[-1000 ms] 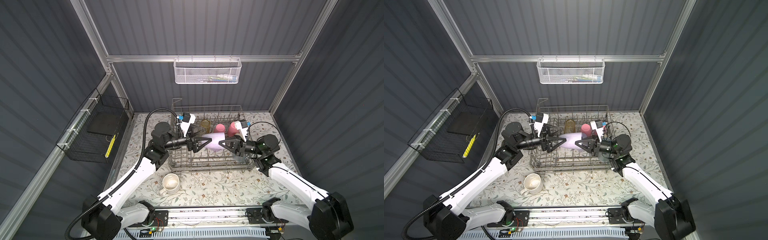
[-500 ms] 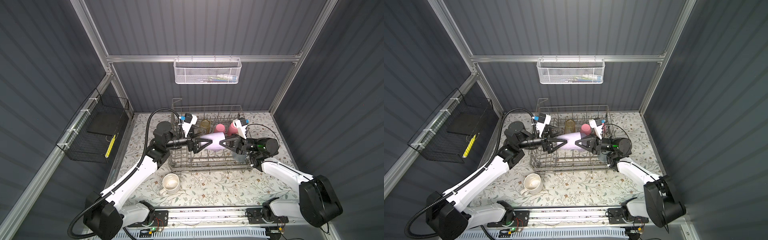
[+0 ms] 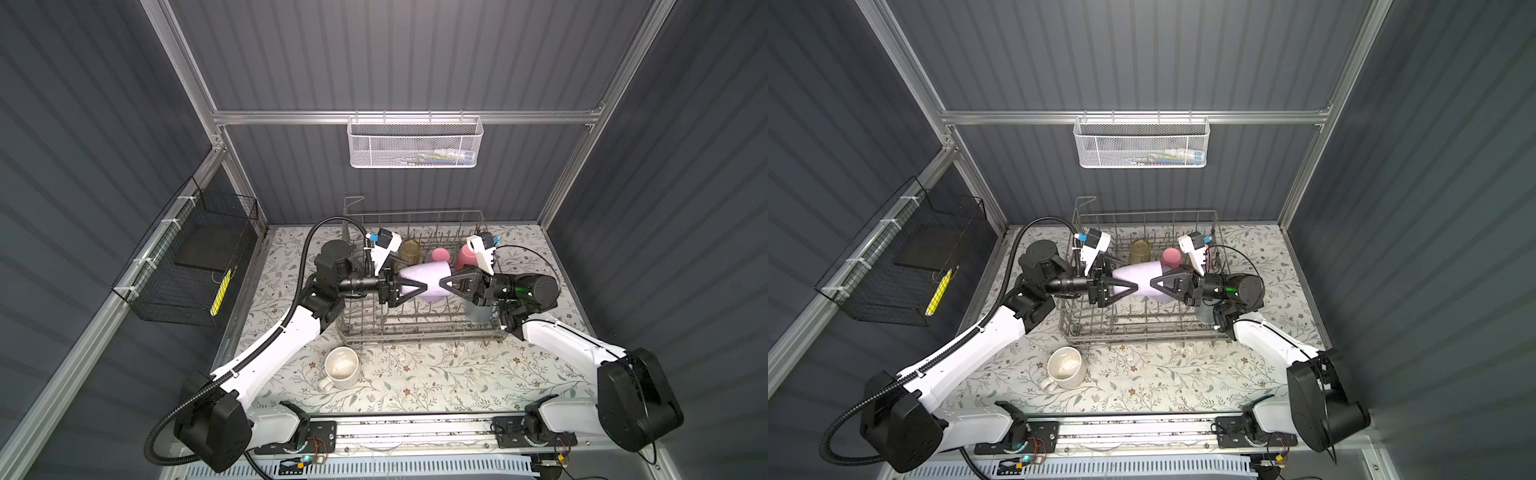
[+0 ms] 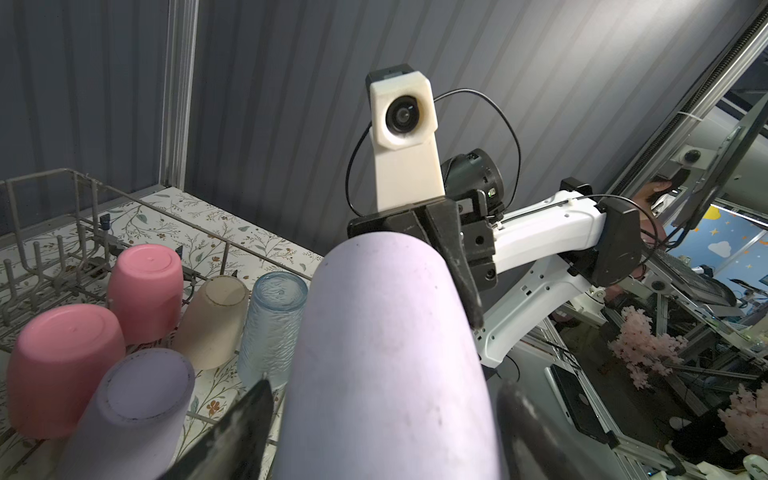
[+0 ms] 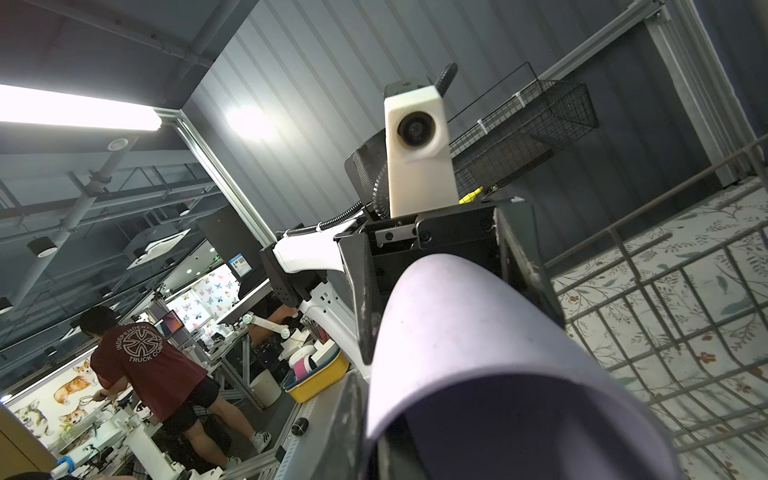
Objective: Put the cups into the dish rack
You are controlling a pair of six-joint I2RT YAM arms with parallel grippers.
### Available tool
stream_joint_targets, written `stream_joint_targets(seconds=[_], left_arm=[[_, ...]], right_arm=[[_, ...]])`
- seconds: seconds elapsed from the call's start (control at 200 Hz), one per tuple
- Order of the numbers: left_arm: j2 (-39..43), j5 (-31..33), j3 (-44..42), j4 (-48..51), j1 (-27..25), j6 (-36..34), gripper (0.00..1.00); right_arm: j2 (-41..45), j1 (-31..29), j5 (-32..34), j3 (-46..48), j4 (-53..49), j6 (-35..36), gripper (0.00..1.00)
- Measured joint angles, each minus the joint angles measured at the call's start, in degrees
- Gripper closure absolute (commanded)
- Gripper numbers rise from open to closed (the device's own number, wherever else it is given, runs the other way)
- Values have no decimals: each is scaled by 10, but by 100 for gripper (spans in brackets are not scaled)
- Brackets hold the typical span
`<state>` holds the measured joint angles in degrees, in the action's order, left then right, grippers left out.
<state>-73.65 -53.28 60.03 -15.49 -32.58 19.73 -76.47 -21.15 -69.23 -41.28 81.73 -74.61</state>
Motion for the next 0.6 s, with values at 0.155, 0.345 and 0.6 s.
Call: stream_joint_targets(seconds=[0.155, 0.345, 0.6], left_arm=[[0, -6, 0, 0, 0, 0, 21], [0, -8, 0, -4, 1, 1, 24], [-5, -13, 0, -24, 2, 12, 22]], right_arm=[[-5, 0, 0, -6, 2, -2, 95], [-10, 0, 0, -7, 6, -5, 95], [-10, 0, 1, -7, 12, -9, 94]])
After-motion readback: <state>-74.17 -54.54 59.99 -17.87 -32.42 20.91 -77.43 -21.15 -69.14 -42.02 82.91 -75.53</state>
